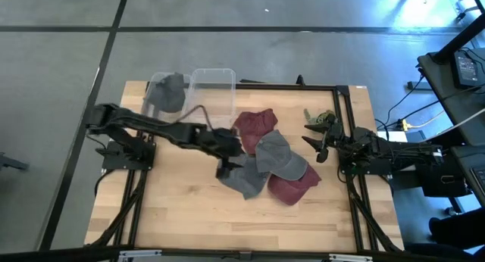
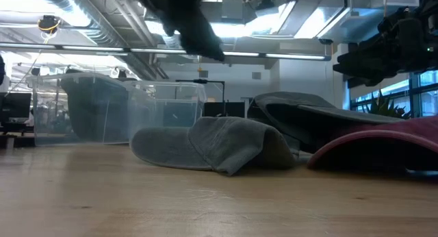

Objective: Pick & Place hat
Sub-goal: Put the bottom gray cap into the left transparent bin

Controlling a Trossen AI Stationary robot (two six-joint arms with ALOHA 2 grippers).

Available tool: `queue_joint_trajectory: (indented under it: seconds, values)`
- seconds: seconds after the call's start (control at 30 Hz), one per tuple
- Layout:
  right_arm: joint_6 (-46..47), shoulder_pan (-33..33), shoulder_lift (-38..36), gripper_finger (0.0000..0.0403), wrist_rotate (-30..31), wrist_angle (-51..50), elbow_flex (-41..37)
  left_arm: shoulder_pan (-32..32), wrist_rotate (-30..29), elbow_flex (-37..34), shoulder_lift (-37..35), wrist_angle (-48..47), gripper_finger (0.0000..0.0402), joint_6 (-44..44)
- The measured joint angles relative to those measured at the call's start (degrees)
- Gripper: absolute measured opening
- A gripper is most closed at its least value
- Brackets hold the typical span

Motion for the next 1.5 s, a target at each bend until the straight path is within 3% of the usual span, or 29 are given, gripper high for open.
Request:
queue_joint_trajectory:
  seconds: [0.27,0.43,0.93,1.1,1.37,1.5]
  values:
    - [1.6,0.0,0.0,0.0226,0.0,0.0,0.0,-0.7,-8.4,5.9,12.8,-0.3,0.0242,0.0]
    - [1.7,0.0,0.0,0.0226,0.0,0.0,0.0,-0.3,-9.5,6.2,17.5,-0.2,0.0242,-1.8]
    - [1.7,0.0,0.0,0.0226,0.0,0.1,0.0,0.5,-9.7,6.2,20.5,0.2,0.0236,-2.5]
    - [1.7,0.0,0.0,0.0226,0.0,0.1,0.0,0.5,-9.7,6.2,20.4,0.2,0.018,-2.6]
    - [1.6,0.0,0.0,0.0226,0.0,0.1,0.0,0.5,-10.0,6.2,20.0,-0.5,0.002,-3.4]
    - [1.6,0.0,0.0,0.0226,0.0,0.1,0.0,0.5,-9.9,7.3,16.3,-5.6,0.0005,-4.1]
